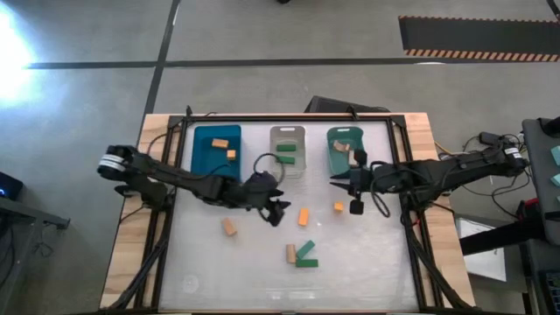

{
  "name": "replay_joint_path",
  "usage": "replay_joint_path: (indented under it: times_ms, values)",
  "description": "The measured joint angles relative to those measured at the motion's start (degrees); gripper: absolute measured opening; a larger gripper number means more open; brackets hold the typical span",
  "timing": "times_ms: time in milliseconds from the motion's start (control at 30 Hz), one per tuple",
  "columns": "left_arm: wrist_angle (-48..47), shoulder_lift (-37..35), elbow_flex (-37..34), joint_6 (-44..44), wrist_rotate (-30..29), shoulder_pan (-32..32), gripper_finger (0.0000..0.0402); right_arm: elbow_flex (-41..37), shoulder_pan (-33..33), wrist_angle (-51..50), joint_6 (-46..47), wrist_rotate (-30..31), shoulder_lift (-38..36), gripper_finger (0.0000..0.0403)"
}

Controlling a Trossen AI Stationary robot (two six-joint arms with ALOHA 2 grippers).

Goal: Sort & place blocks by color
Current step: Put the yellow block into the blue bin

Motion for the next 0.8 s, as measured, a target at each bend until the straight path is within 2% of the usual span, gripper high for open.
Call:
replay_joint_path:
  times_ms: [167, 300, 500, 700, 800]
  values:
    - [-16.7, 8.9, 12.5, -11.2, -1.2, -0.1, 0.0207, -0.5, 0.0, -0.9, -1.6, 0.0, -2.4, 0.0061]
    - [-23.6, 16.6, 21.5, -15.3, -2.4, -0.3, 0.0207, -0.6, -0.1, -2.3, -4.3, 0.0, -2.8, 0.0060]
    - [-24.7, 25.4, 30.8, -15.8, -3.9, -0.4, 0.0207, -0.6, -0.1, -2.8, -7.3, 0.0, -3.2, 0.0057]
    - [-23.7, 32.0, 34.6, -17.7, -10.9, -1.6, 0.0207, -0.6, -0.1, -1.6, -9.4, 0.0, -3.1, 0.0057]
    - [-24.6, 35.0, 36.3, -17.8, -11.1, -2.3, 0.0207, -0.6, -0.1, -1.1, -10.4, 0.0, -3.0, 0.0057]
